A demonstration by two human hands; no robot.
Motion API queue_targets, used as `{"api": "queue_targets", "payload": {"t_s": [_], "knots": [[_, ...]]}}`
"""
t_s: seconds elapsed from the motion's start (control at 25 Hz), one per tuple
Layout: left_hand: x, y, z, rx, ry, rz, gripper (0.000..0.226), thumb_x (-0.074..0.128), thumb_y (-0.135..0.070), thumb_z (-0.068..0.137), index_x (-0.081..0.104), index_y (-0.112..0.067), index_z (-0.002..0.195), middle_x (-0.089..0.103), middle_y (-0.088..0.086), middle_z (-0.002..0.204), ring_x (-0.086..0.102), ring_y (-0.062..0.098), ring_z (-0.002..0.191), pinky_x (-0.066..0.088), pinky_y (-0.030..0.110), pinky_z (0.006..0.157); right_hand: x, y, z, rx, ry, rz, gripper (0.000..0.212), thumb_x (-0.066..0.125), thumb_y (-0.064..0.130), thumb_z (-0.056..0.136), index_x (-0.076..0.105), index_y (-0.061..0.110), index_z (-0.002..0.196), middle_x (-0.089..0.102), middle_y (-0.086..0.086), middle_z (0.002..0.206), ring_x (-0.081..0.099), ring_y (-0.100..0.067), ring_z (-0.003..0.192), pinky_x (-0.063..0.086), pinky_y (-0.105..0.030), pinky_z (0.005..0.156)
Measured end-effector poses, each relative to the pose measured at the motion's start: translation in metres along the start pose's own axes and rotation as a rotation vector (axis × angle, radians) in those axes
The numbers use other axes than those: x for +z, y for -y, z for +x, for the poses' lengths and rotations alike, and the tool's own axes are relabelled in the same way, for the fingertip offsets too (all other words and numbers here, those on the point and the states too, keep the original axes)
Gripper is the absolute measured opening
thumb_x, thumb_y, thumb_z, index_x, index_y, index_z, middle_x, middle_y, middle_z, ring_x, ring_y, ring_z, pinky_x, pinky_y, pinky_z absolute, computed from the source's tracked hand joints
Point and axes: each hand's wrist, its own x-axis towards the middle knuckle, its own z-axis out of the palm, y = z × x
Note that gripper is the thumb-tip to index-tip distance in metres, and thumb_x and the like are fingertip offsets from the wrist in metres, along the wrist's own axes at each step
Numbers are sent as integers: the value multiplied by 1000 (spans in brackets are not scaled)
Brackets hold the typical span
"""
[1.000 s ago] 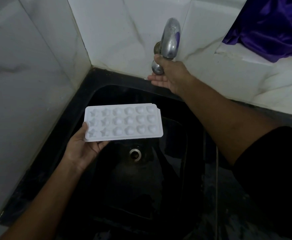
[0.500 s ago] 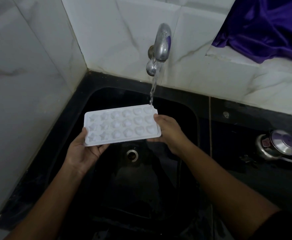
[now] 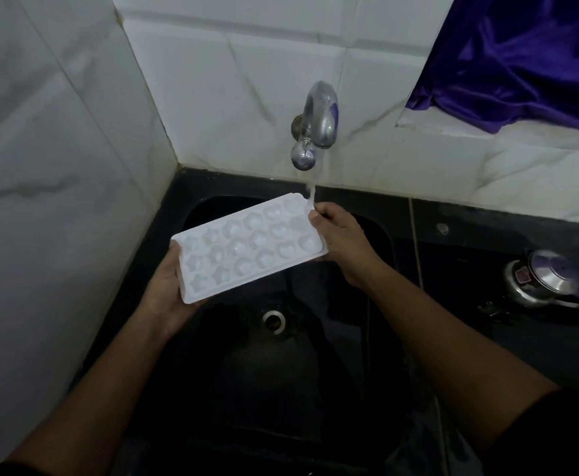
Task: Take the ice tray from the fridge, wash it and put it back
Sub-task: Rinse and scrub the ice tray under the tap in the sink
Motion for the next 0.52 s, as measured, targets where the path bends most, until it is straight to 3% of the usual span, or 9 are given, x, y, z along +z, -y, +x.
{"api": "queue_targets", "payload": {"t_s": [0.04, 0.12, 0.2, 0.28, 0.36, 0.44, 0.52], "knots": [[-1, -2, 4, -6, -9, -5, 63, 31, -57, 110, 85, -24, 112, 74, 9, 133, 76, 24, 111, 67, 38, 78, 0, 2, -1, 6, 43, 45, 23, 52, 25, 109, 67, 13, 121, 74, -9, 114, 72, -22, 98, 63, -41, 80], [-8, -4, 10, -14, -39, -50, 64, 32, -56, 111, 85, -21, 110, 74, 9, 132, 77, 24, 110, 66, 38, 78, 1, 6, -4, 10, 112, 87, 23, 49, 21, 110, 68, 10, 118, 74, -8, 106, 72, -14, 87, 62, -33, 71], [-11, -3, 13, -35, -37, -56, 62, 34, -56, 110, 82, -16, 118, 74, 10, 132, 77, 24, 110, 66, 37, 76, 7, 5, -3, -52, -2, -64, 22, 49, 22, 110, 67, 9, 103, 66, -3, 89, 62, -6, 71, 52, -25, 61], [-9, 1, 16, -45, -32, -12, 60, 37, -59, 108, 70, -16, 134, 73, 9, 134, 76, 25, 114, 66, 36, 77, 13, 0, 6, -129, -182, -188, 29, 53, 28, 108, 62, 11, 86, 54, -1, 75, 48, -8, 65, 40, -27, 61], [-12, 2, 23, -40, -41, -19, 63, 38, -61, 106, 62, -16, 143, 72, 9, 136, 73, 26, 118, 66, 38, 82, 18, 0, 15, -142, -249, -190, 36, 55, 31, 107, 59, 10, 79, 50, -1, 69, 44, -10, 64, 36, -30, 60], [-17, -1, 33, -58, -36, -75, 67, 39, -62, 105, 56, -16, 149, 67, 10, 144, 69, 28, 127, 64, 41, 89, 17, -1, 19, -114, -203, -202, 37, 53, 31, 108, 66, 5, 87, 59, -4, 75, 50, -14, 69, 42, -33, 64], [-22, -6, 42, -75, -36, -110, 67, 40, -63, 105, 55, -17, 151, 64, 10, 148, 66, 28, 131, 64, 42, 92, 13, -3, 14, -74, -72, -140, 29, 51, 29, 109, 73, 10, 104, 72, -8, 95, 62, -18, 84, 51, -36, 76]]}}
